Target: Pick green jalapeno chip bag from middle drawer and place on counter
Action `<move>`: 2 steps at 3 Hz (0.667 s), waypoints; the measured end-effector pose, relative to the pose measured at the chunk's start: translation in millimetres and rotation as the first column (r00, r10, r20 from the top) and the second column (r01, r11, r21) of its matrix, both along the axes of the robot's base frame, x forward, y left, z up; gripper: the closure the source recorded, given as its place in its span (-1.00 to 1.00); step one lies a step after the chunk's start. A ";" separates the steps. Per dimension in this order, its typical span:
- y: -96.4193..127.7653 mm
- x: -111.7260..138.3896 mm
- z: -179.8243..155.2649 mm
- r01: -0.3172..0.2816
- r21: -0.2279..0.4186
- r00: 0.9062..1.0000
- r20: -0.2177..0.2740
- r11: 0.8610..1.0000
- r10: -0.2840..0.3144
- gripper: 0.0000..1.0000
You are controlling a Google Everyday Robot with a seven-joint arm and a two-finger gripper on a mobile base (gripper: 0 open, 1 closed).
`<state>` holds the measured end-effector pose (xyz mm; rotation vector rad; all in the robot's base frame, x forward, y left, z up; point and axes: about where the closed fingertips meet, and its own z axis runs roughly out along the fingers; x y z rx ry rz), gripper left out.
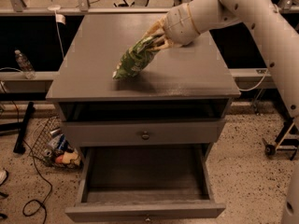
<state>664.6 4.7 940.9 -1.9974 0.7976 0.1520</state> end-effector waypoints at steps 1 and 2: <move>2.5 0.0 -1.7 -0.004 0.001 1.000 -0.002 1.000 0.004 0.22; 5.3 0.0 -3.3 -0.009 0.001 1.000 -0.005 1.000 0.009 -0.25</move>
Offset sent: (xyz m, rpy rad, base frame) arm 0.0000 0.0025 -0.0017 0.0007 0.0022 0.0044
